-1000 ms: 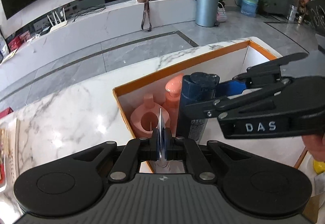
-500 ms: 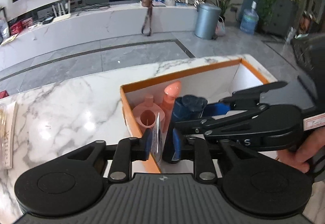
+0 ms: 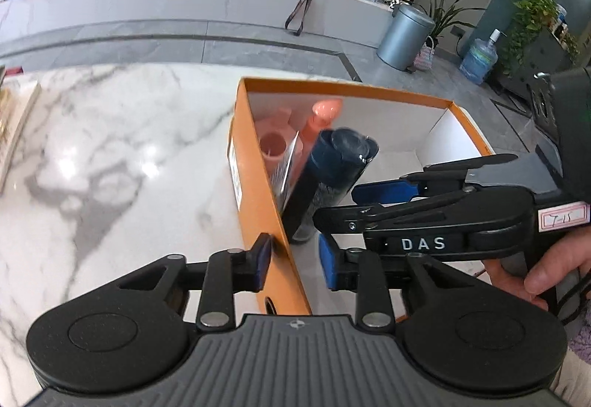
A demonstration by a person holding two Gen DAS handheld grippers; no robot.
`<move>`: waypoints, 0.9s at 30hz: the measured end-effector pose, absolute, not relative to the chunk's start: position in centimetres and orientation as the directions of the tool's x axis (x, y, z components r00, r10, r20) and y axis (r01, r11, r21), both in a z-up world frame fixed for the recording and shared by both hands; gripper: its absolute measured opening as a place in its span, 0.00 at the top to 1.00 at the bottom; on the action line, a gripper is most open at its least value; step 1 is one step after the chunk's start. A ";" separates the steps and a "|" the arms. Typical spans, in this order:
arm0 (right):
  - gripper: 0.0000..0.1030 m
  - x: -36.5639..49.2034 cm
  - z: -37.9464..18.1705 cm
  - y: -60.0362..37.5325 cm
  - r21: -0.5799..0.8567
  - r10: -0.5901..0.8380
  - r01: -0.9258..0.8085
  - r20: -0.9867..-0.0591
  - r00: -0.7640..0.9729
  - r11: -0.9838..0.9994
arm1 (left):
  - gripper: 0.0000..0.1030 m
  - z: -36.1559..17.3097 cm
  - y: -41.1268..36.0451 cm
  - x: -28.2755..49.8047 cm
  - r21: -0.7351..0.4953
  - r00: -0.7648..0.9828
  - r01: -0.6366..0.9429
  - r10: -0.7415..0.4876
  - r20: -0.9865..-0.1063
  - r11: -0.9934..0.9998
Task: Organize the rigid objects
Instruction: 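Carry the spray can into the box with the right tool while the left tool carries the lotion tube, then lower the spray can beside the pump bottle and open the right tool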
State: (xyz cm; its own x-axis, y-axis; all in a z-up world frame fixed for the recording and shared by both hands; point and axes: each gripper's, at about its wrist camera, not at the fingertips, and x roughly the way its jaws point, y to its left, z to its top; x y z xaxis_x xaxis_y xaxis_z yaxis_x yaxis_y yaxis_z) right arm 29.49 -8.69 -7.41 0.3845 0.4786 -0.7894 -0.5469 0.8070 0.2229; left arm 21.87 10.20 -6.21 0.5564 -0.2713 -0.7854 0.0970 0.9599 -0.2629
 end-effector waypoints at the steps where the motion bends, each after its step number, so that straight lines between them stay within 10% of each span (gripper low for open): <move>1: 0.51 29.6 -7.6 -8.6 0.215 0.466 -0.549 -0.803 0.371 0.808 | 0.76 -6.4 10.2 21.9 -0.263 0.555 0.085 -0.265 -0.789 0.961; 9: 0.67 31.0 -9.1 -7.2 0.181 0.406 -0.574 -0.866 0.292 0.799 | 0.84 -6.8 10.7 21.8 -0.275 0.559 0.062 -0.262 -0.787 0.959; 27: 0.67 31.2 -9.4 -4.9 -0.006 0.319 -0.682 -0.881 0.349 0.732 | 0.84 -6.9 10.5 21.5 -0.286 0.571 0.035 -0.254 -0.781 0.958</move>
